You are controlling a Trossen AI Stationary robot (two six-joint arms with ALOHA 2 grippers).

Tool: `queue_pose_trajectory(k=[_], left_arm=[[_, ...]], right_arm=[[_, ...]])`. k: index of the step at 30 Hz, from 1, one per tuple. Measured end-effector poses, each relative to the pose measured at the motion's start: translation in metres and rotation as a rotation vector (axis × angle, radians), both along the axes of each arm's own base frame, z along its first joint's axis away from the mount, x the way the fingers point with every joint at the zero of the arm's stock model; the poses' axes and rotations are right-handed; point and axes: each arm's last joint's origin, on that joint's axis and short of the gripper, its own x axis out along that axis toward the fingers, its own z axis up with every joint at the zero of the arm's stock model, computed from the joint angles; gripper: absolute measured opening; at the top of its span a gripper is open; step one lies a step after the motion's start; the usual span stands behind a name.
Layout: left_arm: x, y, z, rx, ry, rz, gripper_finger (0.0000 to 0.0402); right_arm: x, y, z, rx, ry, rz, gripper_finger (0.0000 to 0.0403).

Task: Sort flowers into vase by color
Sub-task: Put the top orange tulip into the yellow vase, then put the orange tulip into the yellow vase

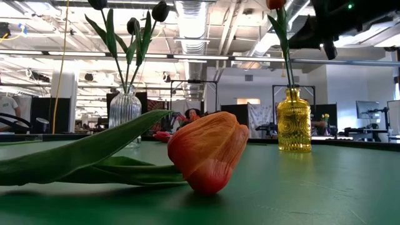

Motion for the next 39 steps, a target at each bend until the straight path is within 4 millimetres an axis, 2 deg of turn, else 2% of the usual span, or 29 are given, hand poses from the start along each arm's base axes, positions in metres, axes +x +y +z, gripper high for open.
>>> queue_pose_trajectory(k=[10, 17, 29, 35, 39], left_arm=[[0.0, 0.0, -0.001, 0.002, 0.013, 0.0, 0.0153], [0.0, 0.0, -0.002, 0.004, 0.024, 0.001, 0.0153], [0.0, 0.0, -0.002, 0.004, 0.023, 0.008, 0.0153], [0.0, 0.0, -0.003, 0.005, 0.027, 0.008, 0.0153], [0.0, 0.0, -0.005, 0.009, 0.048, 0.008, 0.0153]], right_arm=[[0.003, 0.001, -0.036, 0.021, -0.025, -0.024, 0.0018], [0.004, 0.01, -0.041, 0.026, -0.001, 0.029, 0.0021], [0.004, 0.015, -0.043, 0.021, 0.015, 0.062, 0.0127], [0.002, 0.015, -0.048, 0.025, 0.086, 0.098, 0.0186], [-0.001, 0.016, -0.051, 0.039, 0.124, 0.144, 0.0212]])
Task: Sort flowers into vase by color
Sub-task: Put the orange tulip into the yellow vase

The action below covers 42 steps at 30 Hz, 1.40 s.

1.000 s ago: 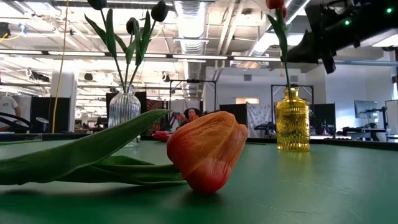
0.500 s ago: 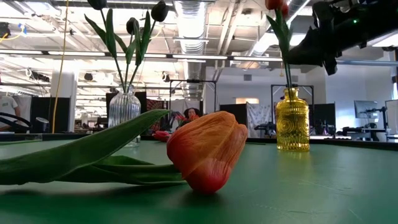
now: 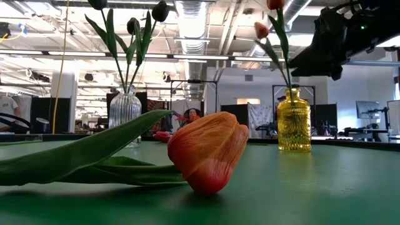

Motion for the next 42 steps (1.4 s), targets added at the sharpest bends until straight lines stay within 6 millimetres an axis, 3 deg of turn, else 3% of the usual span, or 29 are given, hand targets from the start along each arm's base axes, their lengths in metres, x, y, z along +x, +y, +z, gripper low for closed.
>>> queue_pose_trajectory(k=[10, 19, 25, 31, 37, 42], left_arm=[[0.0, -0.004, -0.002, 0.023, 0.023, -0.133, 0.0153], [-0.007, -0.02, -0.019, 0.025, 0.2, -0.331, 0.0153], [-0.019, -0.044, -0.034, 0.093, 0.36, -0.428, 0.0153], [-0.029, -0.069, -0.054, 0.103, 0.542, -0.452, 0.0153], [-0.023, -0.105, -0.08, 0.07, 0.66, -0.474, 0.0153], [-0.012, -0.137, -0.118, 0.079, 0.8, -0.505, 0.0153]], right_arm=[[-0.005, 0.002, 0.005, 0.035, -0.026, 0.103, 0.022], [-0.008, 0.006, 0.012, 0.102, -0.064, 0.25, 0.022], [-0.006, 0.016, 0.027, 0.164, -0.083, 0.336, 0.0221], [0.001, 0.033, 0.03, 0.168, -0.045, 0.43, 0.0213], [0.008, 0.048, 0.021, 0.196, 0.026, 0.483, 0.02], [0.013, 0.057, 0.014, 0.192, 0.066, 0.52, 0.0196]])
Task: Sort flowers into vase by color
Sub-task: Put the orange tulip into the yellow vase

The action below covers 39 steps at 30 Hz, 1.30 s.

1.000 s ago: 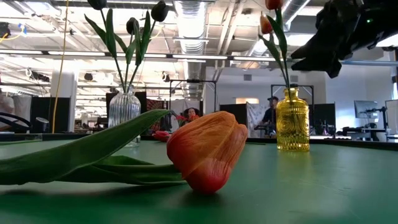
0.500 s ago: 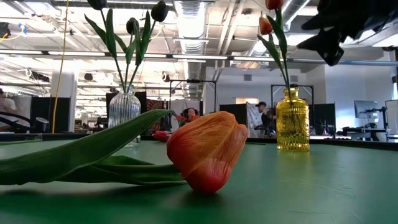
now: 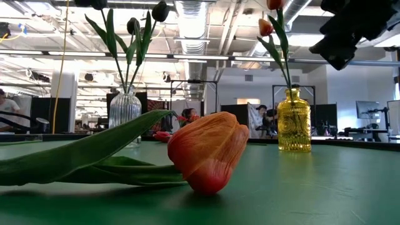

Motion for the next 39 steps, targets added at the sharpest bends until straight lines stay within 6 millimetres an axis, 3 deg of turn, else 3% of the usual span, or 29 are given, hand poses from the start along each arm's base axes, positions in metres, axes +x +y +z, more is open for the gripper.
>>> queue_pose_trajectory(k=[6, 11, 16, 27, 30, 36, 39], left_arm=[[0.014, -0.027, -0.058, 0.097, 0.156, -0.026, 0.0153], [0.025, -0.046, -0.102, 0.074, 0.247, 0.023, 0.0153], [0.027, -0.055, -0.13, 0.123, 0.275, 0.129, 0.0153], [0.017, -0.066, -0.137, 0.197, 0.225, 0.236, 0.0145], [0.014, -0.067, -0.137, 0.218, 0.225, 0.233, 0.0116], [0.013, -0.068, -0.137, 0.208, 0.238, 0.22, 0.0014], [0.015, -0.066, -0.133, 0.204, 0.232, 0.184, 0.0007]], right_arm=[[0.002, 0.006, -0.005, -0.017, 0.025, 0.028, 0.0196], [0.001, 0.005, -0.005, -0.021, 0.031, 0.032, 0.0196], [0.001, 0.006, -0.006, -0.027, 0.04, 0.068, 0.0196], [-0.001, 0.006, -0.009, -0.054, 0.076, 0.099, 0.0196], [-0.001, 0.006, -0.009, -0.068, 0.075, 0.106, 0.0196], [-0.001, 0.006, -0.009, -0.069, 0.073, 0.104, 0.0196], [-0.001, 0.006, -0.009, -0.069, 0.073, 0.103, 0.0196]])
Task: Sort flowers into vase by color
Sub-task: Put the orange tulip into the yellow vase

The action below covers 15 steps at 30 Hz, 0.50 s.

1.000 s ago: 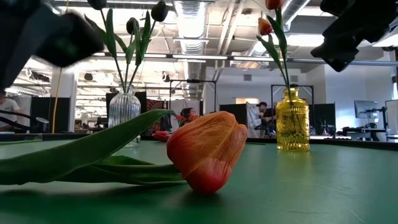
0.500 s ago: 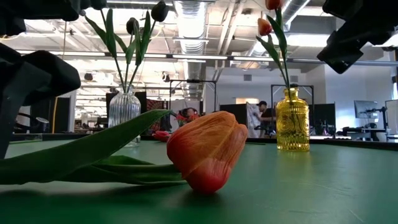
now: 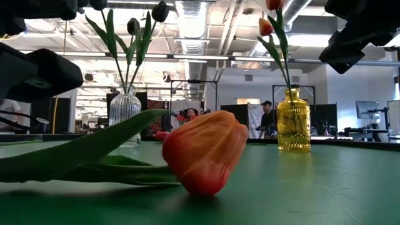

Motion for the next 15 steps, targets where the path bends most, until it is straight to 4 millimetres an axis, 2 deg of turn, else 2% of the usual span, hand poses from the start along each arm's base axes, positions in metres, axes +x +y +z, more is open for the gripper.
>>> queue_pose_trajectory(k=[2, 6, 15], left_arm=[[0.002, 0.003, 0.008, -0.01, -0.011, -0.027, 0.0003], [0.01, 0.016, 0.043, -0.039, -0.119, -0.042, 0.0001], [0.011, 0.069, 0.121, 0.052, -0.408, 0.026, 0.0]], right_arm=[[0.0, 0.0, 0.0, 0.002, -0.004, 0.0, 0.0196], [0.002, 0.001, 0.004, 0.025, -0.044, -0.003, 0.0196], [0.005, 0.007, 0.03, 0.056, -0.122, 0.024, 0.0196]])
